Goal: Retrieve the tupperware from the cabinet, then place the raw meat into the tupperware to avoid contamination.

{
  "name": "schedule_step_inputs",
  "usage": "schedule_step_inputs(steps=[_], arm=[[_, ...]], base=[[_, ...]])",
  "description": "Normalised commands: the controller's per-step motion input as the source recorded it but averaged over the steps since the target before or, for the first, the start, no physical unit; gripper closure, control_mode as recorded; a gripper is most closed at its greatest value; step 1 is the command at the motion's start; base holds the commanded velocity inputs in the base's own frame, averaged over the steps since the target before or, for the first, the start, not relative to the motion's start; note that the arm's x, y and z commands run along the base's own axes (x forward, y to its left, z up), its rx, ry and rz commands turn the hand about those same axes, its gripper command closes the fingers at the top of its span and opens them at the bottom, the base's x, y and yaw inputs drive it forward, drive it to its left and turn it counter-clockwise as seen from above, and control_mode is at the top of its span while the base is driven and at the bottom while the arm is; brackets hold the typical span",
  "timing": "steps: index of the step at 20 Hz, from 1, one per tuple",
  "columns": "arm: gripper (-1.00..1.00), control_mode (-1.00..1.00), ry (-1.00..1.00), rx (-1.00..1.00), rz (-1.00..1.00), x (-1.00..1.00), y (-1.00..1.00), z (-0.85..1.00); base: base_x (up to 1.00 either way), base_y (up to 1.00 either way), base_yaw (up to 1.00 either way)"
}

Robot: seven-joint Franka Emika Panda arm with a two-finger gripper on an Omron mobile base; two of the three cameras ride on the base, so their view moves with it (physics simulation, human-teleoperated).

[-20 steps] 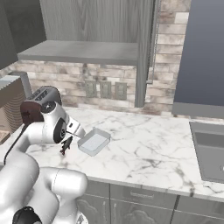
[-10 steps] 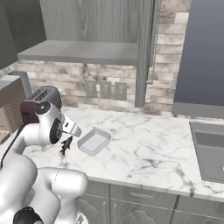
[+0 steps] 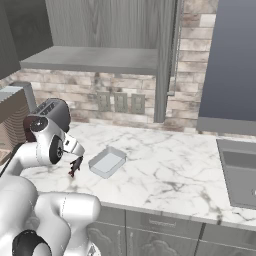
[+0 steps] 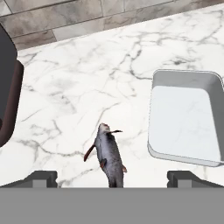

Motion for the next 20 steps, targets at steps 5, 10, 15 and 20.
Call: schedule_step_inputs(steps=[5, 10, 15, 20], arm=[[-1.0, -1.0, 0.0, 0.0, 0.01, 0.0, 0.05, -0.05], [-1.0, -1.0, 0.04, 0.0, 0.02, 0.0, 0.0, -0.19], [-1.0, -1.0, 0.04, 0.0, 0.02, 0.0, 0.04, -0.18], [-1.0, -1.0, 0.03, 0.0, 0.02, 0.02, 0.04, -0.17]], base=[[0.0, 0.0, 0.0], [0.0, 0.0, 0.0], [0.0, 0.0, 0.0], [0.0, 0.0, 0.0]])
